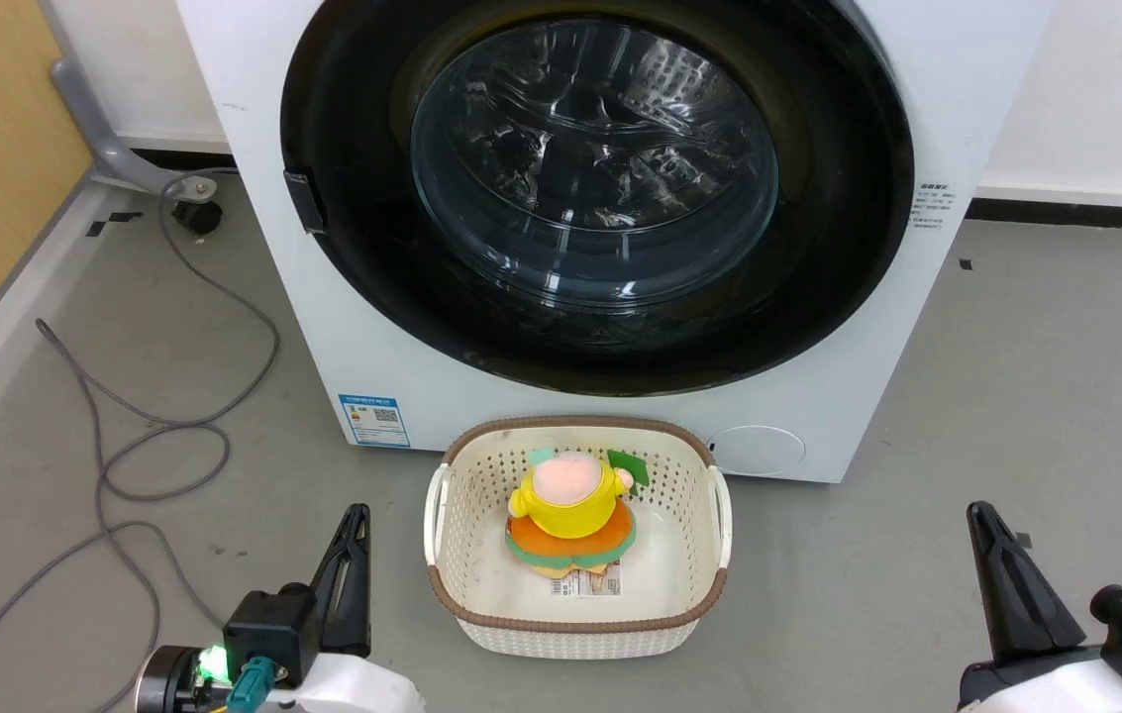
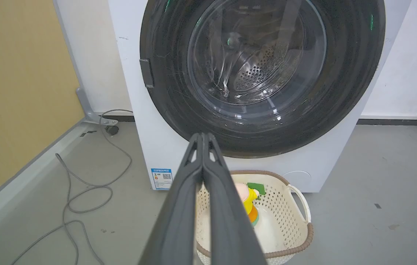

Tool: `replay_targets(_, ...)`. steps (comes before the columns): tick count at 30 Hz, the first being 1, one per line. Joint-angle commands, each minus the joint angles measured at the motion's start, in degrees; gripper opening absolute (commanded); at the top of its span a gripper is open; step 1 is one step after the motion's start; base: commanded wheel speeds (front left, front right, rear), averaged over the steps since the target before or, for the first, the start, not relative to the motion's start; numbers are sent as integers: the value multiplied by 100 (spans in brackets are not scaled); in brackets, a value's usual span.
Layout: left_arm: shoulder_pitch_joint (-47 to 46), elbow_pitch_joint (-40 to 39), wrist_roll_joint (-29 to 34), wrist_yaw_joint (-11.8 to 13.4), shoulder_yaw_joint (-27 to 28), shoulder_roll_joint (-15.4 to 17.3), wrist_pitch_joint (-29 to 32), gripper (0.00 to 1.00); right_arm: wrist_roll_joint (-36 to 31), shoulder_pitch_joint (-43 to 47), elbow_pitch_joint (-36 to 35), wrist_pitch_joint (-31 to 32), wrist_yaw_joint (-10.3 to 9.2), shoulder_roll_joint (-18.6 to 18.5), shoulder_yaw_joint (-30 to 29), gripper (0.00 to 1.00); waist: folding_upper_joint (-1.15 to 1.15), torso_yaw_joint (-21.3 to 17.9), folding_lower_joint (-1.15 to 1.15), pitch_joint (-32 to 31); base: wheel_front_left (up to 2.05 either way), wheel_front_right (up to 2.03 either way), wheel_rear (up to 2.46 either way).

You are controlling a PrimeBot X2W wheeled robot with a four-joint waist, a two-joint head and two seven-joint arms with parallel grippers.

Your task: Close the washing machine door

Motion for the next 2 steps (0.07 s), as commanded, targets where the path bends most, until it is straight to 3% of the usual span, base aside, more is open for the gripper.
replay_targets(1,-33,-31,58,-42,45,-8,39,0,-57,-113,-10,40,-1,56,-1,0,0,-3,0,-1,0,0,0)
replay_targets(2,-34,-36,64,-46,54,-10,51,0,-71,-117,-10,52,-2,63,-1,0,0,-4,0,-2,0,0,0)
